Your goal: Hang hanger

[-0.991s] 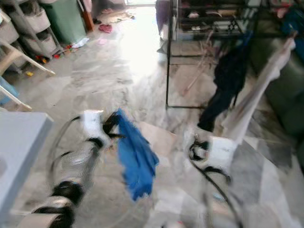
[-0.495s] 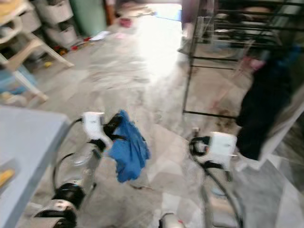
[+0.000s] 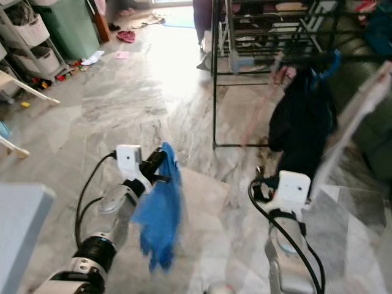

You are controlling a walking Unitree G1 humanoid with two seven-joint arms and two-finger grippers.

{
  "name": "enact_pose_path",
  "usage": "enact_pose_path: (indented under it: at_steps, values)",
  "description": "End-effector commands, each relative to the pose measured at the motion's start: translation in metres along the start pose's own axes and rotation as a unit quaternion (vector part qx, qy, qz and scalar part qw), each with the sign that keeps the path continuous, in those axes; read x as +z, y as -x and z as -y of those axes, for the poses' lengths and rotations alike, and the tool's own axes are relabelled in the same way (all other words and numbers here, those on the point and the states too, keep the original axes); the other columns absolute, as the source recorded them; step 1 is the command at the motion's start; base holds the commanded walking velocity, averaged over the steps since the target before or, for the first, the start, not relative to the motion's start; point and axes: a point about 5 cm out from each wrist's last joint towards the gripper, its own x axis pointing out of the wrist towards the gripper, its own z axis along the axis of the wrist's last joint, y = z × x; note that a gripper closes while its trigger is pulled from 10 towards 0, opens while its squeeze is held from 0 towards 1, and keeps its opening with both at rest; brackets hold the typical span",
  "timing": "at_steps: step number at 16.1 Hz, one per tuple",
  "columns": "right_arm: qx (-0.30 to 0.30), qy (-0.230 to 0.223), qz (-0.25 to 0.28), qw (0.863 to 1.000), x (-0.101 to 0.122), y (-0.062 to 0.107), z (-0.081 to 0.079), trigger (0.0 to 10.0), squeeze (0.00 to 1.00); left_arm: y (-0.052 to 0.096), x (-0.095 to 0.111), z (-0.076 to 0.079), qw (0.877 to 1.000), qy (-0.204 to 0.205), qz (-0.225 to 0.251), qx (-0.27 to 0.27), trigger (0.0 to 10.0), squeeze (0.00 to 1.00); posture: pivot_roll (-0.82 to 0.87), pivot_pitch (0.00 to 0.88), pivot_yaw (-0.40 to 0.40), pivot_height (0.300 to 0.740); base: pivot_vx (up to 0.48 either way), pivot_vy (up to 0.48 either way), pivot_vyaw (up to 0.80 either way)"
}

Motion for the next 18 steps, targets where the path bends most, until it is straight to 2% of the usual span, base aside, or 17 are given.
enact_pose_path:
  at_steps: [1,9,15,18]
  values:
    - [0.012,-0.002,0.001,1.0,0.001,0.002,-0.008,10.0,0.0,0.003,0.004,-0.008,1.0,-0.007,0.006,0.007,10.0,0.0,-0.28,0.138,0.076,0.74,0.398,0.0,0.0]
    - [0.019,0.033,0.032,0.999,0.017,-0.001,-0.013,10.0,0.0,0.002,0.002,-0.005,1.0,-0.001,0.0,0.003,10.0,0.0,-0.29,0.143,0.072,0.74,0.38,0.0,0.0]
    - [0.003,0.037,0.028,0.999,0.029,-0.012,-0.013,10.0,0.0,0.003,-0.001,0.006,0.998,0.018,-0.008,-0.054,10.0,0.0,-0.29,0.167,0.067,0.74,0.0,0.0,0.0]
    - [-0.017,0.036,0.014,0.999,0.038,-0.026,-0.013,10.0,0.0,0.005,-0.003,0.011,0.995,0.032,-0.021,-0.09,10.0,0.0,-0.28,0.174,0.065,0.74,0.0,0.0,0.0]
